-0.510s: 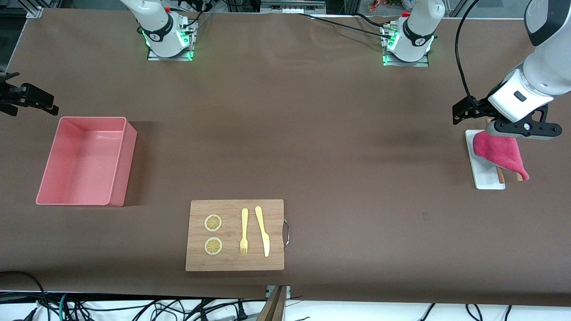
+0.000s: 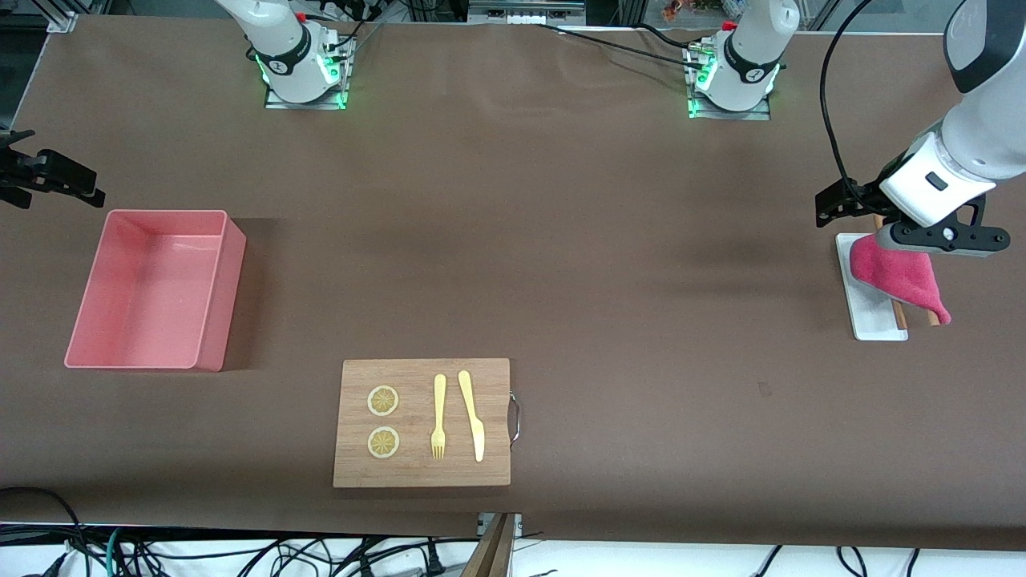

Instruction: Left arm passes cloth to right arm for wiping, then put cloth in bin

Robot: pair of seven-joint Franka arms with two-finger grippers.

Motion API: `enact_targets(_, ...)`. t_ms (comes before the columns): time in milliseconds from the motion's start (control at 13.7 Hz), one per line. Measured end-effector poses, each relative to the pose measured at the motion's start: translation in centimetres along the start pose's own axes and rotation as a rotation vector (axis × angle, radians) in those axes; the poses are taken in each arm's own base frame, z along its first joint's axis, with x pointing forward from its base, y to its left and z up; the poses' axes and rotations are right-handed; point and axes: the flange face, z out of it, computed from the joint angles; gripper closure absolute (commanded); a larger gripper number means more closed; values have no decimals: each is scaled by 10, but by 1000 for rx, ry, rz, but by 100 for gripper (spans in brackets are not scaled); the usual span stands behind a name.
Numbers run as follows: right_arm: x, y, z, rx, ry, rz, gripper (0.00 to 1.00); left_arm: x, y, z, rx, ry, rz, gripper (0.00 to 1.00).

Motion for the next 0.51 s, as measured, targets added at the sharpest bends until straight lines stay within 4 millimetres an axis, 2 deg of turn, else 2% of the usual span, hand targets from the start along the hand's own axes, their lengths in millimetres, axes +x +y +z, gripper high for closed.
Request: enact_targets(510, 0, 0, 0, 0, 0, 0, 0, 7, -2, 8, 0, -18, 7, 0)
